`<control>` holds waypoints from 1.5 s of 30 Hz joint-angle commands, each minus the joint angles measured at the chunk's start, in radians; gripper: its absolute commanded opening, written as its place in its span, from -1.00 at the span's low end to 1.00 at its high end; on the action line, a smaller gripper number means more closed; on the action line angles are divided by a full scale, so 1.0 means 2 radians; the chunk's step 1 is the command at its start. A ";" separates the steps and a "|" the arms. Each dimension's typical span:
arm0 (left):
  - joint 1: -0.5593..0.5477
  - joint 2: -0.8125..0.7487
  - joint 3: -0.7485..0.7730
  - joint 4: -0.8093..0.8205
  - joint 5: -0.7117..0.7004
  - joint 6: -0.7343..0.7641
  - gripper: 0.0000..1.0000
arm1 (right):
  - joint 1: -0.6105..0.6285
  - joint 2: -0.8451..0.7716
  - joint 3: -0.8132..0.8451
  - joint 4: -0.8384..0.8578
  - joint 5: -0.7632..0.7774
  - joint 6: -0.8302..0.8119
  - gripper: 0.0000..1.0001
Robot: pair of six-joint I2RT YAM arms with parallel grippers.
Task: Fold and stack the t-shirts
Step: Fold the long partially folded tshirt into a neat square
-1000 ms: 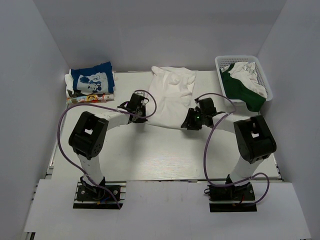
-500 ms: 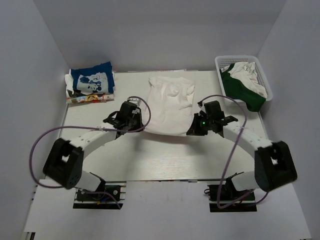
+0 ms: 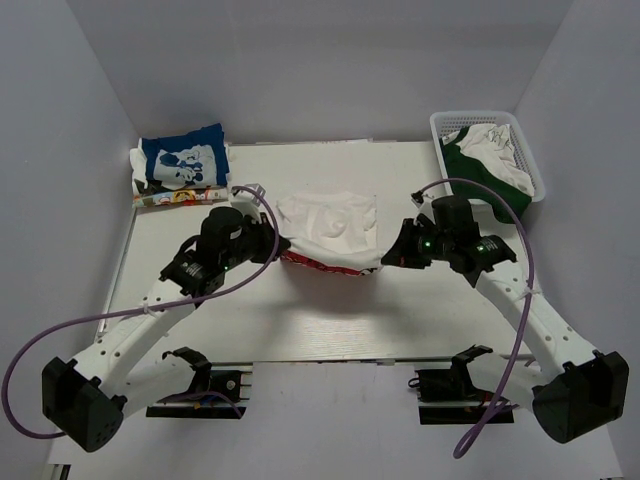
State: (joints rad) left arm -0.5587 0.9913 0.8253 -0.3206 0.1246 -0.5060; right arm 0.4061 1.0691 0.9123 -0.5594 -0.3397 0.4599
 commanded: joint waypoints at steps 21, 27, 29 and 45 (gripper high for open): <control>0.030 0.314 0.260 -0.040 -0.233 -0.015 -1.00 | -0.073 0.246 0.190 0.080 -0.046 0.002 -1.00; 0.066 0.429 0.357 -0.074 -0.231 -0.032 -1.00 | -0.101 0.376 0.267 0.096 -0.087 0.015 -1.00; 0.076 0.459 0.375 -0.067 -0.214 -0.036 -1.00 | -0.109 0.414 0.311 0.093 -0.096 0.021 -1.00; 0.096 0.521 0.467 -0.098 -0.135 0.003 1.00 | -0.110 0.502 0.448 0.053 -0.049 0.007 0.80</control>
State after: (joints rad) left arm -0.3534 2.1597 1.8187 -0.5549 -0.1890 -0.5377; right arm 0.1772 2.1796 1.8206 -0.4686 -0.4580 0.5030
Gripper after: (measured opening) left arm 0.996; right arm 0.898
